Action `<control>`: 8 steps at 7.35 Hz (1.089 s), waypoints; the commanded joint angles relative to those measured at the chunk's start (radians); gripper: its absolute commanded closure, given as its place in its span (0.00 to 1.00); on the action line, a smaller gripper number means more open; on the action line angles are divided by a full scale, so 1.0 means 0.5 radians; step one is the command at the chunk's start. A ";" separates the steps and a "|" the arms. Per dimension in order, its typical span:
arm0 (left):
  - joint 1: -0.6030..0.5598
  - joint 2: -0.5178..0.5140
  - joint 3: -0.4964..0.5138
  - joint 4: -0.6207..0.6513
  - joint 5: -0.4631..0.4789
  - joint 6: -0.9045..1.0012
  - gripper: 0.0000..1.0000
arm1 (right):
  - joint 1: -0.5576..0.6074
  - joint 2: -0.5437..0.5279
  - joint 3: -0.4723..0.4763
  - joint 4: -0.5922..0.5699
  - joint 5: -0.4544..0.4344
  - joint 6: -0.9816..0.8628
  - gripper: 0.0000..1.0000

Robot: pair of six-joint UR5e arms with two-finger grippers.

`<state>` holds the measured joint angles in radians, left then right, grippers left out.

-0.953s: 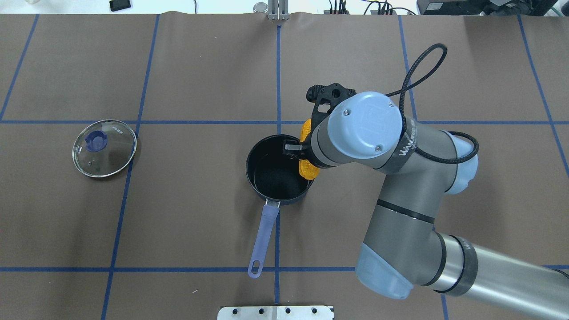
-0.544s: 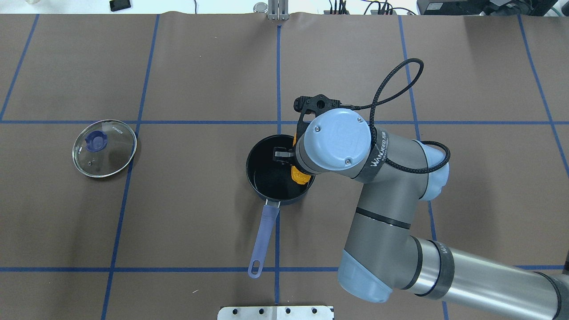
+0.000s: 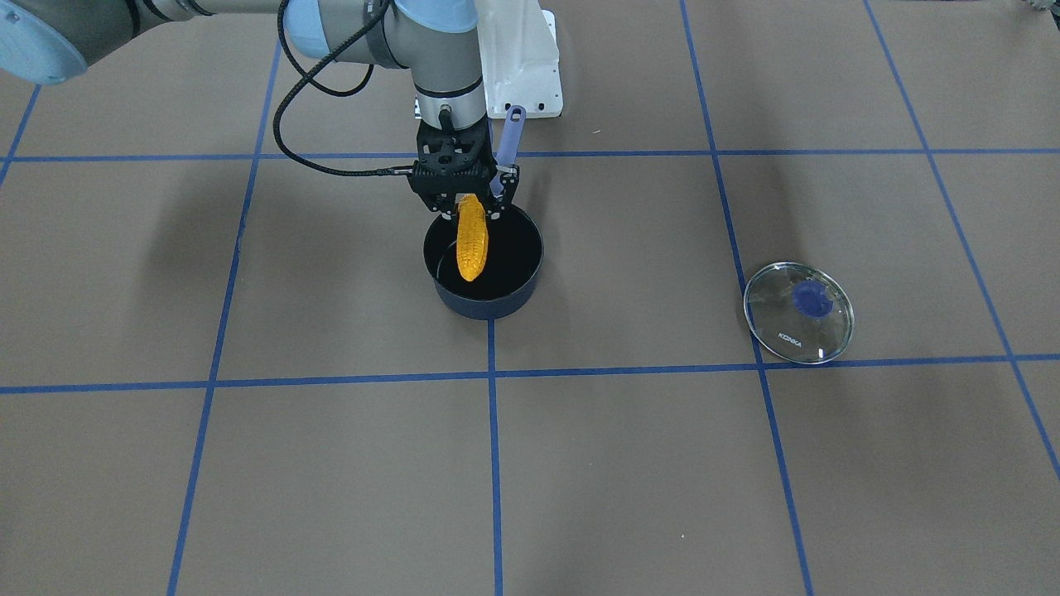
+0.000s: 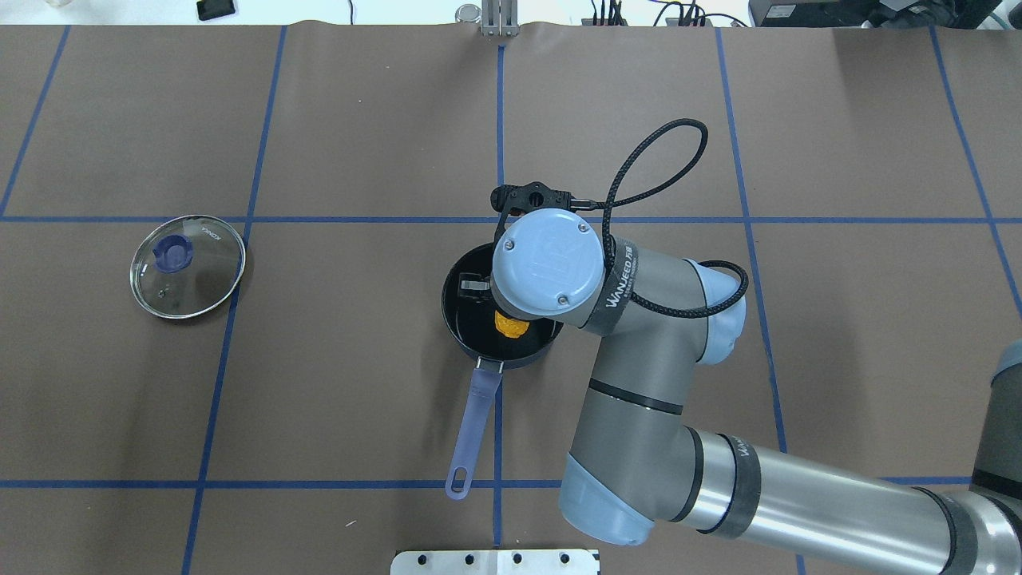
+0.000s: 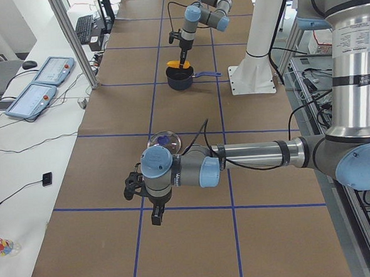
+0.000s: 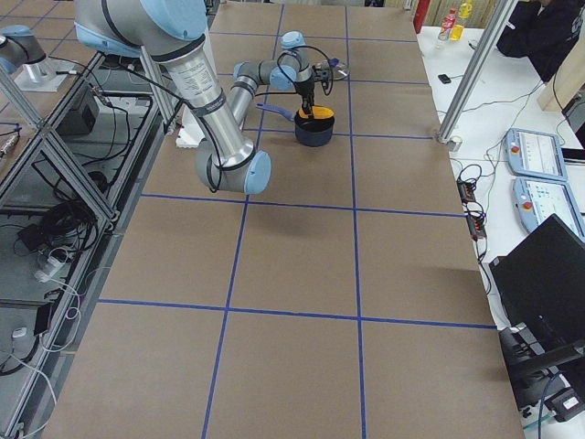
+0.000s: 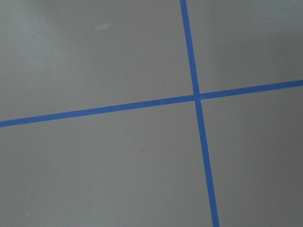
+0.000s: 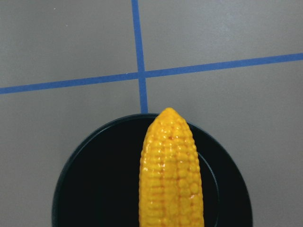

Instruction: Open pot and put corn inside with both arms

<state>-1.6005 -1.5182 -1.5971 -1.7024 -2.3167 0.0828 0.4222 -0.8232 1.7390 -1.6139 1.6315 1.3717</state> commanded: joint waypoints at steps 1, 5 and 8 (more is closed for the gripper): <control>0.001 0.002 0.000 -0.004 0.001 0.000 0.01 | -0.007 0.036 -0.045 0.006 -0.014 -0.016 0.03; 0.001 0.017 0.000 -0.007 0.001 0.000 0.01 | 0.051 0.033 -0.018 0.003 0.004 -0.022 0.00; 0.001 0.078 0.003 -0.010 0.001 -0.006 0.01 | 0.424 -0.123 0.182 -0.284 0.328 -0.311 0.00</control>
<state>-1.6000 -1.5009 -1.5970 -1.7041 -2.3143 0.0805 0.5409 -0.8472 1.8024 -1.6921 1.7127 1.3142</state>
